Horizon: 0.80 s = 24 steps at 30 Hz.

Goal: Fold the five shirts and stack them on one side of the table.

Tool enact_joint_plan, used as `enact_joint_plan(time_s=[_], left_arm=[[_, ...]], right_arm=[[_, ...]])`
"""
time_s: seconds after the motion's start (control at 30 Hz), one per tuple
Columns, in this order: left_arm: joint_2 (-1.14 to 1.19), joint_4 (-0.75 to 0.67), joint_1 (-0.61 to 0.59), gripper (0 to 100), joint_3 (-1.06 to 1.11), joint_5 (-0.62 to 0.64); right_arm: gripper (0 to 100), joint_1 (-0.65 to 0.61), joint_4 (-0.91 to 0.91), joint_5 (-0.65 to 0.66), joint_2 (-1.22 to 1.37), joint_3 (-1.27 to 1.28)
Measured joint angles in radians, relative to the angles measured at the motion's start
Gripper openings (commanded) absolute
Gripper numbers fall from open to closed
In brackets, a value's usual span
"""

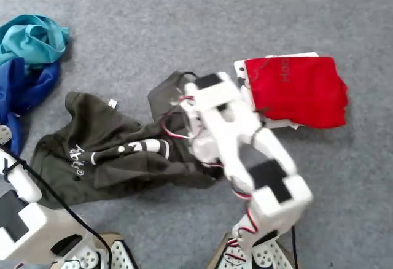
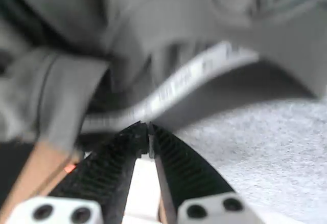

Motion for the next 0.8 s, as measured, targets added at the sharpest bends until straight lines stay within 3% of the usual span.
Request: enact_joint_plan(time_s=[0.27,0.4,0.47,0.67,0.8], left_arm=[[0.000,0.000,0.000,3,0.000,0.000],[0.000,0.000,0.000,3,0.000,0.000],[0.000,0.000,0.000,3,0.000,0.000],[-0.002,0.000,0.017,3,0.000,0.000],[-0.002,0.002,0.049,3,0.000,0.000]], right_arm=[[1.5,0.230,0.000,0.330,-0.193,0.127],[1.6,0.264,0.000,0.373,-0.239,0.109],[5.2,0.232,0.000,0.331,-0.239,0.052],[33.5,-0.008,-0.021,0.038,-0.178,-0.157],[37.3,-0.091,-0.087,-0.178,-0.014,-0.322]])
